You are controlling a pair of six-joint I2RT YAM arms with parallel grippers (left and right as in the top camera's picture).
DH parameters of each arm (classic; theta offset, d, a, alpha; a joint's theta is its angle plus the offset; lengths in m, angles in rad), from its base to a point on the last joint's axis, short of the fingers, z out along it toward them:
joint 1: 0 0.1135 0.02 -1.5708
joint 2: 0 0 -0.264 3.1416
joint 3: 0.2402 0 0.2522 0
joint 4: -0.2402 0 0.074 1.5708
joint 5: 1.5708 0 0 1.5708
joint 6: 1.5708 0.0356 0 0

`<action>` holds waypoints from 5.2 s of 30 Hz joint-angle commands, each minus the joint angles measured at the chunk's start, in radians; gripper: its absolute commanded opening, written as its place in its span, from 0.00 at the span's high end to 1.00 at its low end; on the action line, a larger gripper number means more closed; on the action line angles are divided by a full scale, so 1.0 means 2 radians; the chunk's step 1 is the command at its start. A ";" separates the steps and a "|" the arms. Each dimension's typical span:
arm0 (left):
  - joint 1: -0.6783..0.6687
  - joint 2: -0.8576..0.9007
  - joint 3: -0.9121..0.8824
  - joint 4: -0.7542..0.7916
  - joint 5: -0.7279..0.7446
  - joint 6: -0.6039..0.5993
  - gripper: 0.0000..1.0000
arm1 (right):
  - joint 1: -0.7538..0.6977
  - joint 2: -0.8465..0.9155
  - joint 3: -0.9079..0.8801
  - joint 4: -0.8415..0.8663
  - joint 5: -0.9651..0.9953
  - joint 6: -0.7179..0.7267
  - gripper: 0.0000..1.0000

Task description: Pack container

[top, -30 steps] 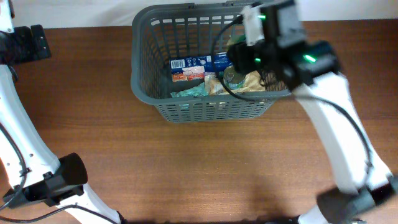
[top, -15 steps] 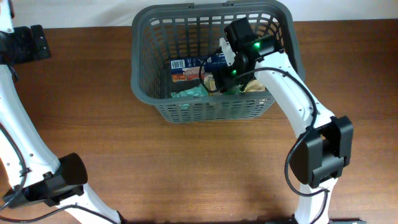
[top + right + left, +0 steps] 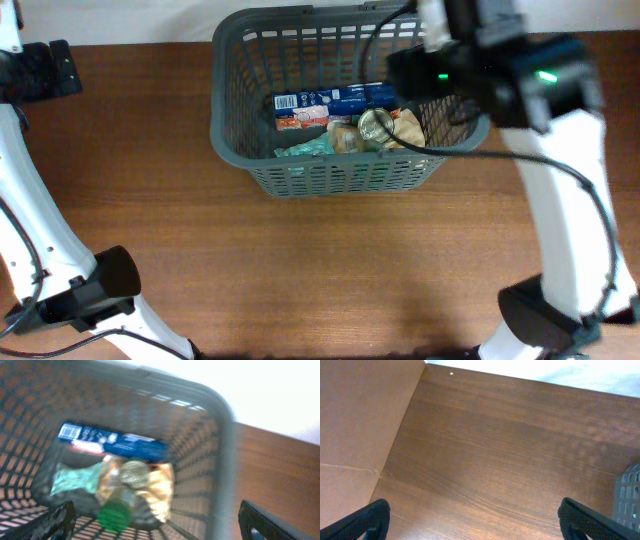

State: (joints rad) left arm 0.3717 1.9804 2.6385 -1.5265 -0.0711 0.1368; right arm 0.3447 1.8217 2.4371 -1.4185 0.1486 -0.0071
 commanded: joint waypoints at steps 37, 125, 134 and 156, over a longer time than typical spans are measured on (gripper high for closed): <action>0.002 0.003 -0.002 -0.001 0.001 -0.005 0.01 | -0.121 -0.391 0.043 -0.136 0.087 0.072 0.01; -0.135 -0.573 -0.609 0.305 0.051 -0.005 0.01 | -0.201 -0.909 -1.140 0.403 0.017 0.073 0.01; -0.147 -0.805 -0.892 0.502 0.051 -0.005 0.01 | -0.201 -0.909 -1.140 0.403 0.017 0.073 0.01; -0.215 -0.988 -1.290 0.685 0.037 -0.005 0.01 | -0.201 -0.909 -1.140 0.403 0.017 0.073 0.01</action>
State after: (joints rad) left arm -0.0502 0.0143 0.1127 -0.1581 0.0105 0.1333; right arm -0.0517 0.0109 0.1658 -0.6125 0.1810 0.1318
